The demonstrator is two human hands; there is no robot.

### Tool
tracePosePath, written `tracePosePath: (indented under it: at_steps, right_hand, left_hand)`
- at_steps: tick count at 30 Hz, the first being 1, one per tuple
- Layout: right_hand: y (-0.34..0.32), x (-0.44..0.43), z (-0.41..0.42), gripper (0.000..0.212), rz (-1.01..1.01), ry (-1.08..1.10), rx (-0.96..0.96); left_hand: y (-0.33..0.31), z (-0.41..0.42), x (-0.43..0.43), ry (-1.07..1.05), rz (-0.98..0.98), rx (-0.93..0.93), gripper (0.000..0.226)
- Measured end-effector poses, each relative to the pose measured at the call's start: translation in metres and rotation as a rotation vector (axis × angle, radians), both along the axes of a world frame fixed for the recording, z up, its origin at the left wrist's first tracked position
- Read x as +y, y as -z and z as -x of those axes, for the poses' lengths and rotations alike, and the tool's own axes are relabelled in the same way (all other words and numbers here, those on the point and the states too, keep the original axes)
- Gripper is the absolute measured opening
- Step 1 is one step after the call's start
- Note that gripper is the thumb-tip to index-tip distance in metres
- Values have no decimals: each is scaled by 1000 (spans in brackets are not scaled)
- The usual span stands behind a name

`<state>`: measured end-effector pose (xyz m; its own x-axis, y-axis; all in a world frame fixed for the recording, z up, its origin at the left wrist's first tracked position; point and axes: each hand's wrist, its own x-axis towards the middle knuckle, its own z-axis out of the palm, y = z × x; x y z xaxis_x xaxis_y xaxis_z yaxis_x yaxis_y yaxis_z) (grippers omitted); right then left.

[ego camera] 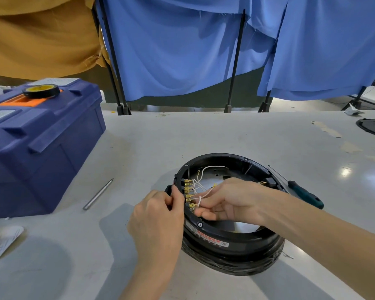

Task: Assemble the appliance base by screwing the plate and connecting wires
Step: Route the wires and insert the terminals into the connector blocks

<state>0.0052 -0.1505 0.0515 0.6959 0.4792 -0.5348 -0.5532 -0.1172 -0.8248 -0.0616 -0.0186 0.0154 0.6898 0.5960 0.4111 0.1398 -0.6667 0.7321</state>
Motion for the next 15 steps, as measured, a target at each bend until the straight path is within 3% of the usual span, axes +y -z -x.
tracePosePath:
  at_steps: [7, 15]
  right_hand:
    - [-2, -8, 13, 4, 165, -49, -82]
    - [-4, -5, 13, 10, 121, -107, -113]
  left_hand:
    - [0, 0, 0, -6, -25, 5, 43]
    - [-1, 1, 0, -13, -42, 28, 43]
